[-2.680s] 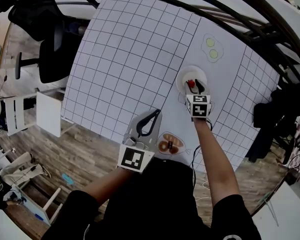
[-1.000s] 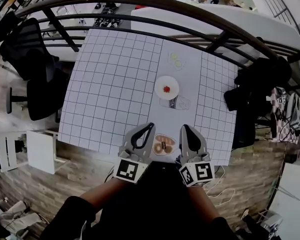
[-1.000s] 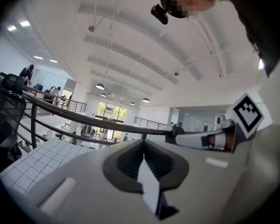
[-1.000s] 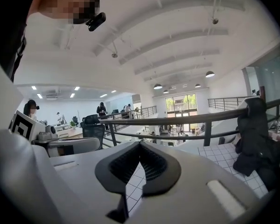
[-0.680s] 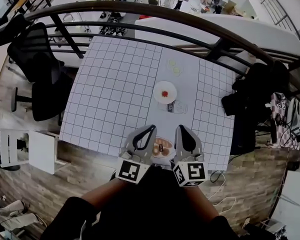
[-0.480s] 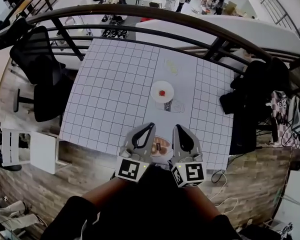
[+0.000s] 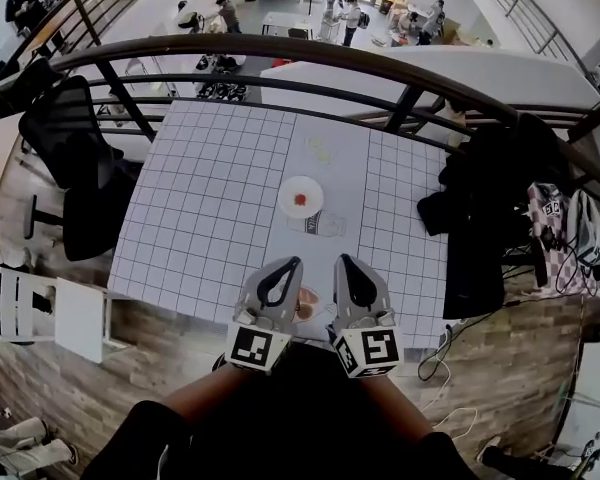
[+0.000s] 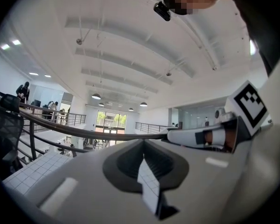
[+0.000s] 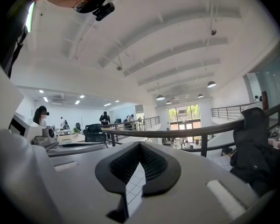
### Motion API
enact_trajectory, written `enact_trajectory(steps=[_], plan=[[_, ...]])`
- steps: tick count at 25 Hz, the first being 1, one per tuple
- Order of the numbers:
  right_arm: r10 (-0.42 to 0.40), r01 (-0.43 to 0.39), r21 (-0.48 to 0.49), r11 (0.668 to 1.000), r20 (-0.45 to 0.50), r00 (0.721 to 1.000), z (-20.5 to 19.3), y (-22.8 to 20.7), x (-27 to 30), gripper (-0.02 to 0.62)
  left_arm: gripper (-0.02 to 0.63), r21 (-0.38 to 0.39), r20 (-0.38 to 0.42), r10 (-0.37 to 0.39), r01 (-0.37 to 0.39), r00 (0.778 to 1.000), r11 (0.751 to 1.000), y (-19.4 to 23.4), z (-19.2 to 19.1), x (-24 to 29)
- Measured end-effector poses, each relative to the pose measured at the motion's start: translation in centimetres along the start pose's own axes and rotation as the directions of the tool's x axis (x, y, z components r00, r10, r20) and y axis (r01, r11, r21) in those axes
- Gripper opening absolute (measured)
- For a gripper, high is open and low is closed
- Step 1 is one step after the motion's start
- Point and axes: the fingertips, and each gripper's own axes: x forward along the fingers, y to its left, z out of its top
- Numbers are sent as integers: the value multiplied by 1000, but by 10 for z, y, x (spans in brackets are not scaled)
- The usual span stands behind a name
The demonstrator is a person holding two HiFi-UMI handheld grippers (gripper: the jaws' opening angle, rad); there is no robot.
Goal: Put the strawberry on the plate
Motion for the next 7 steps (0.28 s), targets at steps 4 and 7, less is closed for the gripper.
enact_trajectory(steps=[4, 7], plan=[[3, -3, -2, 1000, 8, 1000, 4, -4, -11, -3, 9, 13, -7, -12, 12, 1000, 1000, -17, -1, 0], [5, -5, -9, 1000, 15, 1000, 10, -8, -19, -3, 9, 8, -9, -13, 13, 1000, 1000, -28, -1, 1]])
